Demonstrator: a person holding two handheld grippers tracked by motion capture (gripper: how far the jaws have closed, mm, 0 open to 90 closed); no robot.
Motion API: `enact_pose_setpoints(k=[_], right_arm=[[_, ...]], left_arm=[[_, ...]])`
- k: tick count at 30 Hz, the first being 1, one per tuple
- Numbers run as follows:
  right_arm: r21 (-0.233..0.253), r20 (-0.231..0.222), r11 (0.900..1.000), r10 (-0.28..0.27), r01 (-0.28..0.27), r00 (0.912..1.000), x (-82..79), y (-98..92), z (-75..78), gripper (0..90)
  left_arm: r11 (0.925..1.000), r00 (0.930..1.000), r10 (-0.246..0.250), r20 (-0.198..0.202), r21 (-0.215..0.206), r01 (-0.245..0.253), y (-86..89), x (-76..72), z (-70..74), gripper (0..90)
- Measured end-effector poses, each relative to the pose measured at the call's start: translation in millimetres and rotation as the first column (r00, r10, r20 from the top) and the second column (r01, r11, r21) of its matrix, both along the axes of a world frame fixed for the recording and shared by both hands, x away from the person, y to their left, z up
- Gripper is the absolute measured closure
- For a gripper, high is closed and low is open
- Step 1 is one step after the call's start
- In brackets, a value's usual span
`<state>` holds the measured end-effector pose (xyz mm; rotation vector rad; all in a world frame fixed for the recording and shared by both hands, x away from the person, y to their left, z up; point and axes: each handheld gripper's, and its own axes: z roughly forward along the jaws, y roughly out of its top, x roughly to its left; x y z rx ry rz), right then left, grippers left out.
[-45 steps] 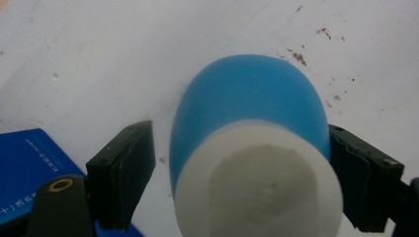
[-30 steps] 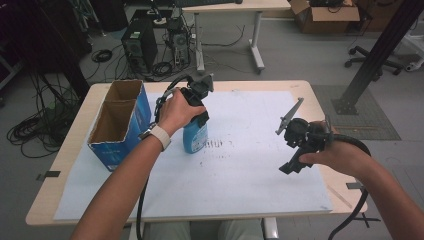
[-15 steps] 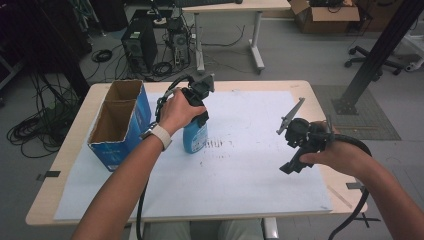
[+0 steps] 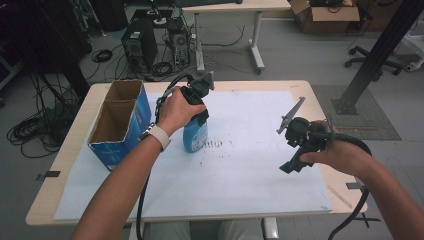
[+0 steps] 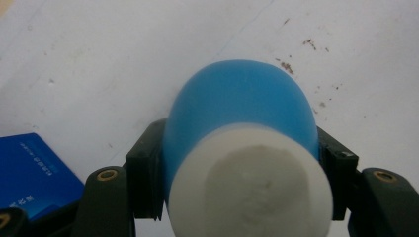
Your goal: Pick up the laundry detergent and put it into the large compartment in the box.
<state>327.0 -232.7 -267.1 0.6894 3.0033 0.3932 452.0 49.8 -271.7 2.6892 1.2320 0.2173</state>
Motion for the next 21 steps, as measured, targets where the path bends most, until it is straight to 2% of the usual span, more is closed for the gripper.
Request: enact_pose_setpoints(k=[1,2,5,6,7,10,11,12,14,17,19,20,21], right_arm=[[0.001,0.002,1.0,0.0,0.0,1.0,-0.2,0.5,0.7,11.8],[0.0,0.003,1.0,0.002,-0.002,1.0,-0.4,0.9,1.0,11.8],[0.006,0.007,1.0,0.006,-0.006,1.0,-1.0,2.0,1.3,11.8],[0.005,0.007,1.0,0.005,-0.005,1.0,-1.8,2.9,1.1,11.8],[0.005,0.007,1.0,0.005,-0.005,1.0,-1.8,2.9,1.1,11.8],[0.006,0.008,1.0,0.01,-0.01,0.9999,-3.8,3.7,0.9,11.8],[0.006,0.008,1.0,0.01,-0.01,0.9999,-3.8,3.7,0.9,11.8],[0.009,0.013,1.0,0.014,-0.014,0.9998,-4.9,3.3,1.4,11.8],[0.012,0.014,1.0,0.013,-0.013,0.9998,-5.6,2.8,2.1,11.8],[0.015,0.02,1.0,0.012,-0.013,0.9997,-6.7,1.9,3.2,11.8],[0.014,0.021,1.0,0.011,-0.012,0.9997,-7.1,1.8,3.7,11.8],[0.014,0.023,1.0,0.013,-0.013,0.9997,-7.8,1.9,4.6,11.8],[0.014,0.023,1.0,0.013,-0.013,0.9997,-7.8,1.9,4.6,11.8]], left_arm=[[1.0,1.0,0.0,0.0,0.0,0.0,0.0,0.0,0.0,37.5],[0.9999,1.0,0.01,-0.001,-0.012,-0.01,1.2,-1.7,10.0,37.5],[0.9997,0.9999,0.017,0.002,-0.017,-0.017,1.4,-3.6,18.1,37.5],[0.9997,0.9998,0.021,0.007,-0.014,-0.021,1.9,-5.6,26.8,37.5],[0.9997,0.9998,0.021,0.007,-0.014,-0.021,1.9,-5.6,26.8,37.5],[0.9994,0.9991,0.034,0.023,-0.008,-0.034,4.1,-10.4,42.1,37.5],[0.9994,0.9991,0.034,0.023,-0.008,-0.034,4.1,-10.4,42.1,37.5],[0.9985,0.9982,0.054,0.028,-0.012,-0.053,7.4,-12.7,50.5,37.5],[0.9981,0.9978,0.06,0.029,-0.014,-0.059,8.1,-13.1,52.1,37.5],[0.9965,0.9962,0.082,0.029,-0.017,-0.082,14.3,-15.4,65.0,37.5],[0.9958,0.9955,0.089,0.032,-0.022,-0.088,15.6,-15.9,68.2,37.5],[0.995,0.9947,0.098,0.033,-0.023,-0.097,18.1,-16.7,75.5,37.5],[0.995,0.9947,0.098,0.033,-0.023,-0.097,18.1,-16.7,75.5,37.5]])
